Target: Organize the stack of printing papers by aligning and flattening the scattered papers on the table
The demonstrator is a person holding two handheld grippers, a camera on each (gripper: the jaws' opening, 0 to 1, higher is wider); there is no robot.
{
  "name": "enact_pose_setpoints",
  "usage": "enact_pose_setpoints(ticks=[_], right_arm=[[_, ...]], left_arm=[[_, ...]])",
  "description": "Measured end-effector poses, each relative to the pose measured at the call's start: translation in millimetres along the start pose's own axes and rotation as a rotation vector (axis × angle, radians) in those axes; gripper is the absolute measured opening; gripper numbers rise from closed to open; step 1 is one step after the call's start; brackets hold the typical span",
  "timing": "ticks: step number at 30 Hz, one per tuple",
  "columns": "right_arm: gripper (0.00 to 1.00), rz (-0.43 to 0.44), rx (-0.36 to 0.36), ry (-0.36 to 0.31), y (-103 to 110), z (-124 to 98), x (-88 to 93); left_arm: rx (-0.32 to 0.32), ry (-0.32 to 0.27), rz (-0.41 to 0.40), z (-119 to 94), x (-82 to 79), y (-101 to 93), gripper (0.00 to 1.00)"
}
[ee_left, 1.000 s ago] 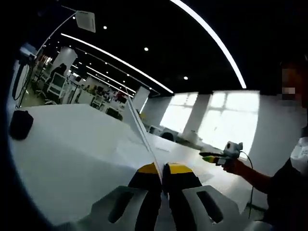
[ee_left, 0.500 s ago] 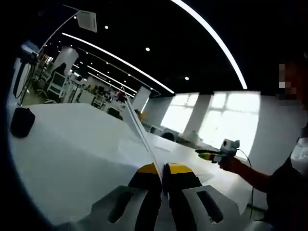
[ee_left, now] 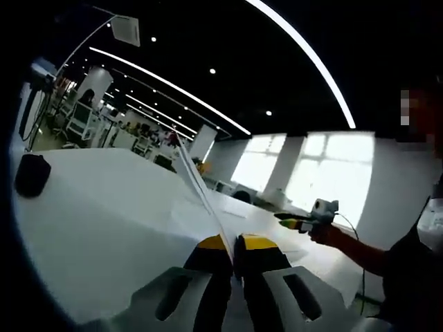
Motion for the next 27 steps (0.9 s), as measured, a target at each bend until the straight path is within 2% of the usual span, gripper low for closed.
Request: enact_pose_setpoints(ticks=[8,20,23,27], right_arm=[[0.33,0.025,0.020,0.034,-17,15,5.0],[0.40,0.027,0.008,0.042,-19,21,3.4],[0.39,0.010,0.031,0.054,-22,21,2.3],[0.35,-0.001,0.024,0.072,-22,22,2.6]], left_arm=[[-0.003,0.003,0.008,-1,0.1,-1.2,0.08],[-0.005,0.008,0.014,1,2.0,-3.4,0.08],[-0.002,0.008,0.018,1,1.0,-2.3,0.08],[0.003,0.009,0.018,1,0.0,0.1,0.08]])
Point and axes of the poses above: the point that each gripper's makers call its tool centre point, and the gripper's own axes: z roughly forward along the fingers, y roughly to its left, x roughly out of its underside, the point moved 8 cm from there along -z, roughly backward along the fingers, and after that the axes turned 7 degrees about z, right-handed, at the moved point
